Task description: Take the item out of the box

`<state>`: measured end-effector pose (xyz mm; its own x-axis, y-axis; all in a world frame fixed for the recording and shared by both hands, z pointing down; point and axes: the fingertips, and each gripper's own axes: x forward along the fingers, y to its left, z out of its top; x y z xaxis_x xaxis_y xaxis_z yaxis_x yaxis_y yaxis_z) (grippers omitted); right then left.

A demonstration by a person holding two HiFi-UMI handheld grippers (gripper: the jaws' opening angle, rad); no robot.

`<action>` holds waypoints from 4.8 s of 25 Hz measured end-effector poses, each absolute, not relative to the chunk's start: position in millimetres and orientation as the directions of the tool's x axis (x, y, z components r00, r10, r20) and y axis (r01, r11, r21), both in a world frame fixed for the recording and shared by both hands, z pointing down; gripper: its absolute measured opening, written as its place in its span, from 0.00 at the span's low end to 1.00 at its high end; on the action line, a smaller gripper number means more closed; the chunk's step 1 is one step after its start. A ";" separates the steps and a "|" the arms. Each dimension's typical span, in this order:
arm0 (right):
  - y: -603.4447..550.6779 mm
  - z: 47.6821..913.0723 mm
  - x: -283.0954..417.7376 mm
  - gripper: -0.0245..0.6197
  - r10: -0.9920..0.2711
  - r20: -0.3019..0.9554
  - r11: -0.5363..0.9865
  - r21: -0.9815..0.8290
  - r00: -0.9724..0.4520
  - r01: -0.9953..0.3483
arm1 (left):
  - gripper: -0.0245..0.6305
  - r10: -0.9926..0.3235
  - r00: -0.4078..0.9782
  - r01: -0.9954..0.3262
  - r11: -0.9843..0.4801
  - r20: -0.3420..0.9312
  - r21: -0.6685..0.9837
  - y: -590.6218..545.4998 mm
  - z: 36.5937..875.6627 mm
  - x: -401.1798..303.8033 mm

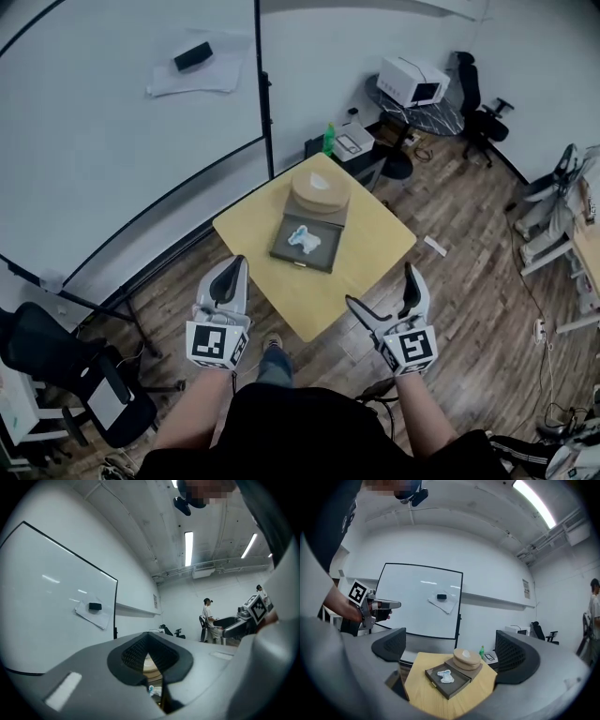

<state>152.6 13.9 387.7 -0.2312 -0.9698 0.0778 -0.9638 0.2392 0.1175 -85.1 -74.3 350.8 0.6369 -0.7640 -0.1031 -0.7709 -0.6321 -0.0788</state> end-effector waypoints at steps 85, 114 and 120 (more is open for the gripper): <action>-296.4 814.3 107.3 0.19 0.177 0.981 0.634 -0.176 -0.079 -0.753 | 0.04 -0.814 0.557 -0.829 -0.558 0.167 0.043 -324.0 490.2 -71.5; -320.6 490.2 100.2 0.17 -0.581 0.769 0.695 0.299 -0.265 -0.654 | 0.04 -0.724 0.690 -0.724 -0.690 -0.003 -0.003 -319.4 398.4 -0.2; -310.2 415.0 116.6 0.17 -0.791 0.534 0.545 0.396 -0.298 -0.739 | 0.04 -0.687 0.723 -0.691 -0.722 -0.071 -0.041 -318.1 372.2 23.6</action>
<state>116.6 -310.2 415.0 -0.2977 -0.7911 0.5344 -0.7387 0.5455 0.3960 23.6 -318.1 372.2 0.7228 -0.6874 -0.0715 -0.6907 -0.7220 -0.0406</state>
